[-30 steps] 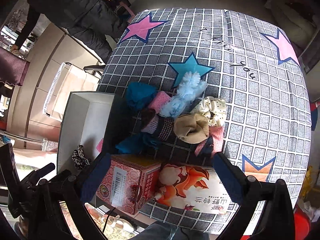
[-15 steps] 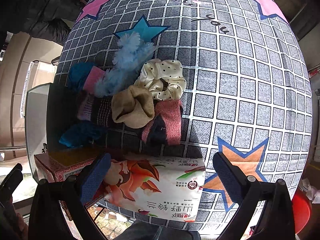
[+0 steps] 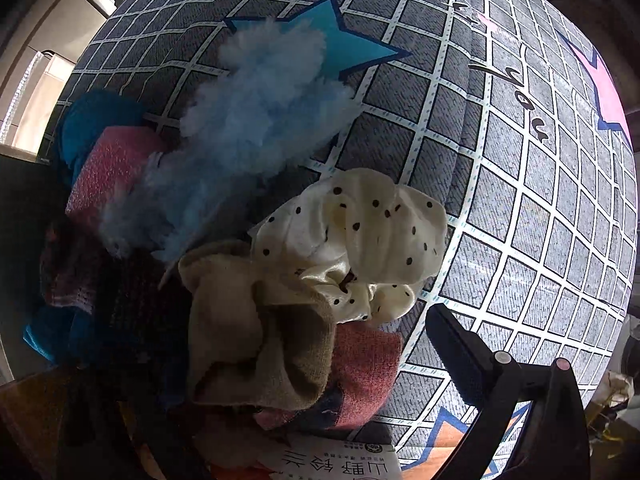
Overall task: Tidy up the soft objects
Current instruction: 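Grasp the light-blue fluffy item with the left tool while the right grasps the beige sock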
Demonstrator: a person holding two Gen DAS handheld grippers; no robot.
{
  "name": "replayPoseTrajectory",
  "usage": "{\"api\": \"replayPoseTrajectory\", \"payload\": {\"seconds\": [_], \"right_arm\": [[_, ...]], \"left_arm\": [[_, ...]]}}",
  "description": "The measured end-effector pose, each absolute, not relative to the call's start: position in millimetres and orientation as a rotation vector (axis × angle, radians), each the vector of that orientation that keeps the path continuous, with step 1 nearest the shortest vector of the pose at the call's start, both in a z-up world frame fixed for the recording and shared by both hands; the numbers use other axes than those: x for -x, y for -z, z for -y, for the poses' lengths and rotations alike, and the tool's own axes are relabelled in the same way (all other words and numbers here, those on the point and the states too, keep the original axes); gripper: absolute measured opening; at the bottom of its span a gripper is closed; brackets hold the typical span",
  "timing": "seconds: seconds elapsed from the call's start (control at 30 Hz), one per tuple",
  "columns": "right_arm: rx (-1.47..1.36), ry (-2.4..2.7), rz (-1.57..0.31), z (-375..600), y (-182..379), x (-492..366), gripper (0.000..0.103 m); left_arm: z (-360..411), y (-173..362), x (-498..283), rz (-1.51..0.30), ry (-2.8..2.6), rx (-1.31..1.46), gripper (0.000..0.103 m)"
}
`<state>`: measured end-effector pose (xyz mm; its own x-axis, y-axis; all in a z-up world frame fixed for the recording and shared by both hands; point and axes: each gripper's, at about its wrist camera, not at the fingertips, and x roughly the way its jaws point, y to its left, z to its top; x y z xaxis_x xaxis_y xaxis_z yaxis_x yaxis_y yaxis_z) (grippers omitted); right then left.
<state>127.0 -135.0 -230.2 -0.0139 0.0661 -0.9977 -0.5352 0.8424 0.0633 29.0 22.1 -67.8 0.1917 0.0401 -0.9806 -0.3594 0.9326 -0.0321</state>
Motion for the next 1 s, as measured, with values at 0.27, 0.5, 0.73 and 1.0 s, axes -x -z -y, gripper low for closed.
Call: {"api": "replayPoseTrajectory", "payload": {"seconds": [0.27, 0.5, 0.73, 1.0], "right_arm": [[0.271, -0.310, -1.483, 231.5, 227.1, -188.2, 0.103], [0.121, -0.274, -1.482, 297.5, 210.1, -202.3, 0.103], [-0.050, -0.330, -1.485, 336.2, 195.2, -208.4, 0.103], [-0.031, -0.447, -1.539, 254.0, 210.1, -224.1, 0.103]], "left_arm": [[41.3, 121.0, -121.0, -1.434, -0.193, 0.036, 0.103], [64.1, 191.2, -167.2, -1.546, -0.168, -0.046, 0.097], [80.0, 231.4, -185.4, -1.622, -0.128, -0.136, 0.097], [78.0, 250.9, -186.0, -1.654, -0.120, -0.110, 0.090]]}}
